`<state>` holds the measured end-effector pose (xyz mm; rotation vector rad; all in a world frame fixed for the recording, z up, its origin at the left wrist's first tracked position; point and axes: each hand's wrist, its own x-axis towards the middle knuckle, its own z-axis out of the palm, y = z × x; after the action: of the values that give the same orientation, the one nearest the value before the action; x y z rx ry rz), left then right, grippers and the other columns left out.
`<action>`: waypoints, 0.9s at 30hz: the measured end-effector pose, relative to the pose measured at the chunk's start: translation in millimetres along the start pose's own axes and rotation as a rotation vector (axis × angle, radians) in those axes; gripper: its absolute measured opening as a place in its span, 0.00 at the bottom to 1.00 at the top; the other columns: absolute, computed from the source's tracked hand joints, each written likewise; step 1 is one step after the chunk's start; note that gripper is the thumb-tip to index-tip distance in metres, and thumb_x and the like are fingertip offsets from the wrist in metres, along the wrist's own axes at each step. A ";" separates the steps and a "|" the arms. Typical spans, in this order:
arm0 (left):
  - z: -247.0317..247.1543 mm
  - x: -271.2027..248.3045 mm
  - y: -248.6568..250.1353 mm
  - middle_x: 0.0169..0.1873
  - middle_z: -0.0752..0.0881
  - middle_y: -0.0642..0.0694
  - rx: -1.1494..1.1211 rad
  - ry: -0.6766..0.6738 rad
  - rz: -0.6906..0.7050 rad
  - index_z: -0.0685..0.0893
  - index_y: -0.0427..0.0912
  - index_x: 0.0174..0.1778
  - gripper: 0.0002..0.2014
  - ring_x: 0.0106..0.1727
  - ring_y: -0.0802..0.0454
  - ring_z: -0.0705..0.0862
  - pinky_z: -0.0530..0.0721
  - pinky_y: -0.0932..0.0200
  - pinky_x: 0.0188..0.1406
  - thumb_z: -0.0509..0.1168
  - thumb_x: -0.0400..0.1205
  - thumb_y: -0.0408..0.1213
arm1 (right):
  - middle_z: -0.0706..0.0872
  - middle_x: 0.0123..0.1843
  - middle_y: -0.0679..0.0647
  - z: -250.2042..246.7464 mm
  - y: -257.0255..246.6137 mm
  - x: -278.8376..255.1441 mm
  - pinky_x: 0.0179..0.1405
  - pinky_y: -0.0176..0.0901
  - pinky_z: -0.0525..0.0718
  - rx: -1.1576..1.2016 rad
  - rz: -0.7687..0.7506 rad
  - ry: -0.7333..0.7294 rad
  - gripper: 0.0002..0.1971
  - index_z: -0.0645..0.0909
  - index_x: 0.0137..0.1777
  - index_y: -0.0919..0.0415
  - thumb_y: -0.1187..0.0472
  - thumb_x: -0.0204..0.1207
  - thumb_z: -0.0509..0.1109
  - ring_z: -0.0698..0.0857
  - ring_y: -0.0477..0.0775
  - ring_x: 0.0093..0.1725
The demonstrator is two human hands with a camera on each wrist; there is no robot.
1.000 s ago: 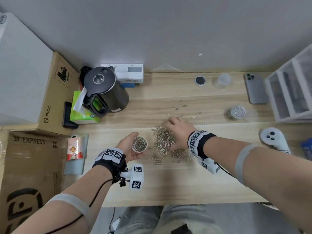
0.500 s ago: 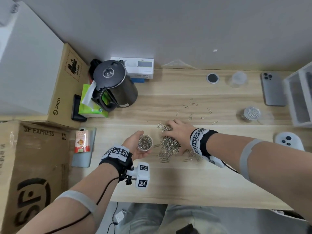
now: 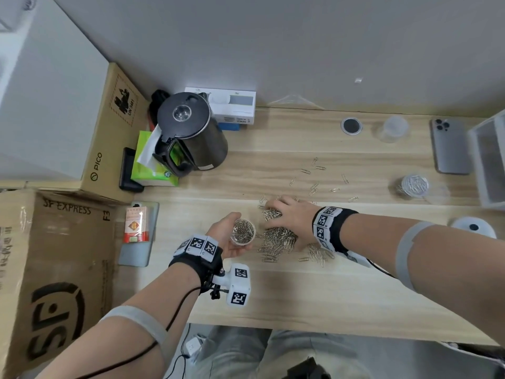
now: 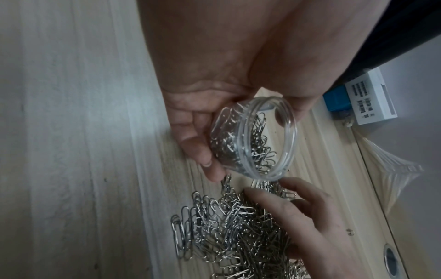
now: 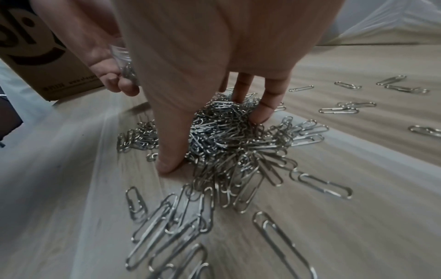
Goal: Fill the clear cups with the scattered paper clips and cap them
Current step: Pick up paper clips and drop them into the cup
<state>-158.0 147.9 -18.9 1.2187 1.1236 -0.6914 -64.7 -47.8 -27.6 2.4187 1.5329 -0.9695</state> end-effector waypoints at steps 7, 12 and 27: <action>2.9 1.2 5.8 0.37 0.88 0.37 0.009 0.003 0.000 0.81 0.39 0.51 0.16 0.34 0.40 0.86 0.83 0.54 0.38 0.60 0.87 0.51 | 0.56 0.82 0.54 5.9 -1.5 2.6 0.55 0.58 0.85 -0.027 -0.034 0.027 0.44 0.65 0.73 0.34 0.42 0.58 0.84 0.61 0.63 0.76; 5.2 3.5 6.7 0.37 0.88 0.37 0.012 -0.001 -0.003 0.81 0.39 0.50 0.16 0.33 0.40 0.86 0.83 0.54 0.36 0.59 0.87 0.50 | 0.67 0.75 0.51 6.7 1.0 1.6 0.55 0.51 0.83 0.085 -0.042 0.063 0.27 0.77 0.66 0.39 0.49 0.67 0.80 0.66 0.58 0.70; 22.4 4.0 17.3 0.40 0.90 0.32 0.031 0.006 -0.016 0.81 0.37 0.55 0.20 0.37 0.36 0.88 0.86 0.54 0.31 0.61 0.86 0.53 | 0.87 0.55 0.50 -0.4 14.5 -5.2 0.57 0.48 0.83 0.453 0.115 0.141 0.10 0.89 0.52 0.55 0.66 0.78 0.68 0.85 0.54 0.56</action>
<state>-134.7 131.5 -17.2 1.2399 1.1318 -0.7201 -53.7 -58.6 -27.7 2.8986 1.3052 -1.2602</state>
